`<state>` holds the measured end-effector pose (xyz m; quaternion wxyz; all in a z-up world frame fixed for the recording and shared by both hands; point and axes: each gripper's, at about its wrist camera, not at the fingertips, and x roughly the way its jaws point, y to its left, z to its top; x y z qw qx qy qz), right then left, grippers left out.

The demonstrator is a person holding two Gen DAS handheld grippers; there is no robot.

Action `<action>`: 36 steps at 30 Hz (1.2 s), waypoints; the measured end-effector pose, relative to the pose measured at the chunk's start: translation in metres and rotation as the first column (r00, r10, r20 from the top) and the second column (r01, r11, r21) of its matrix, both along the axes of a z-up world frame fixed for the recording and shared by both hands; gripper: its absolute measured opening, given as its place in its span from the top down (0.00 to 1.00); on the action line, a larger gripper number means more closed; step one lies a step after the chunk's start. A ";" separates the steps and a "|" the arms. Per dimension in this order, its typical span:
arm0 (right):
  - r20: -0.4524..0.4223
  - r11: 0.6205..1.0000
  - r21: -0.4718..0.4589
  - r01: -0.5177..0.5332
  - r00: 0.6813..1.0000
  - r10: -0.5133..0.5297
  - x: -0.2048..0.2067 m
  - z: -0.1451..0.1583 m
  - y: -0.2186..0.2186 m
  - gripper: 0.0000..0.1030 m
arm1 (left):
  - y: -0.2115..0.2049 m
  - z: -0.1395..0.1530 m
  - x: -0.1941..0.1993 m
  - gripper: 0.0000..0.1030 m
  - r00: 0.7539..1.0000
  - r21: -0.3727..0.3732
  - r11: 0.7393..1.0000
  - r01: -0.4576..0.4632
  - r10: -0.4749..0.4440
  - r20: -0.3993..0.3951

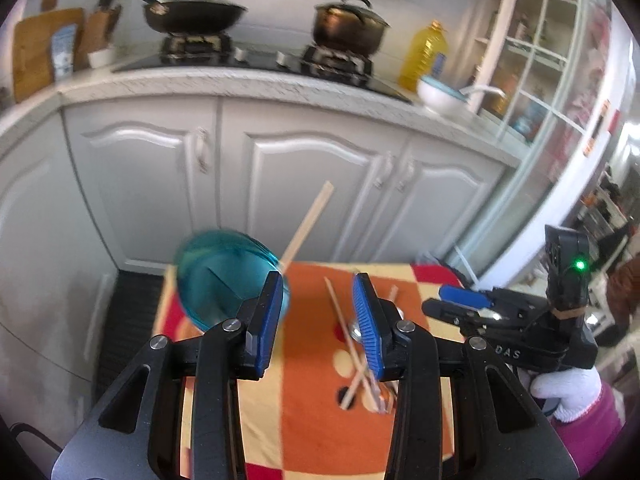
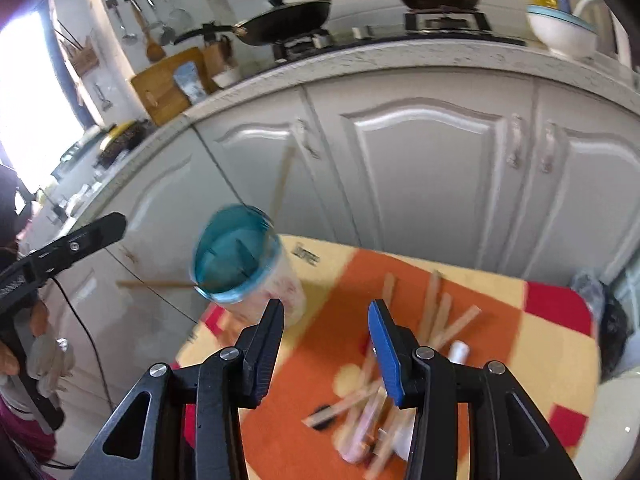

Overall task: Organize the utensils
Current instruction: 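Open both tools to release the chopsticks into the cup, then grasp another chopstick with the left tool while the right tool reaches the white ceramic spoon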

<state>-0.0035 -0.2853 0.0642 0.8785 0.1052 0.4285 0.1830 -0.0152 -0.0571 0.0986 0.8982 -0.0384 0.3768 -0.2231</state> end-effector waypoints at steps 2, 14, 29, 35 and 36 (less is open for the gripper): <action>0.012 1.000 -0.026 0.018 1.000 -0.018 -0.013 -0.006 -0.012 0.59 | -0.011 -0.010 -0.004 0.66 0.999 0.004 1.000 0.025 -0.025 -0.028; 0.061 0.999 0.017 0.049 0.997 -0.050 -0.061 -0.022 -0.041 0.85 | -0.050 -0.042 -0.017 0.66 0.989 0.028 0.994 0.108 -0.105 -0.102; 0.061 0.997 -0.034 0.063 0.996 -0.061 -0.076 -0.030 -0.046 0.98 | -0.063 -0.076 -0.013 0.66 0.978 0.065 0.990 0.122 -0.109 -0.176; 0.018 0.996 -0.053 0.072 0.997 -0.071 -0.076 -0.043 -0.052 0.98 | -0.063 -0.099 -0.006 0.66 0.968 0.080 0.990 0.120 -0.099 -0.230; 0.017 0.995 -0.061 0.084 0.996 -0.083 -0.075 -0.046 -0.054 0.98 | -0.065 -0.104 -0.005 0.66 0.965 0.086 0.988 0.128 -0.104 -0.241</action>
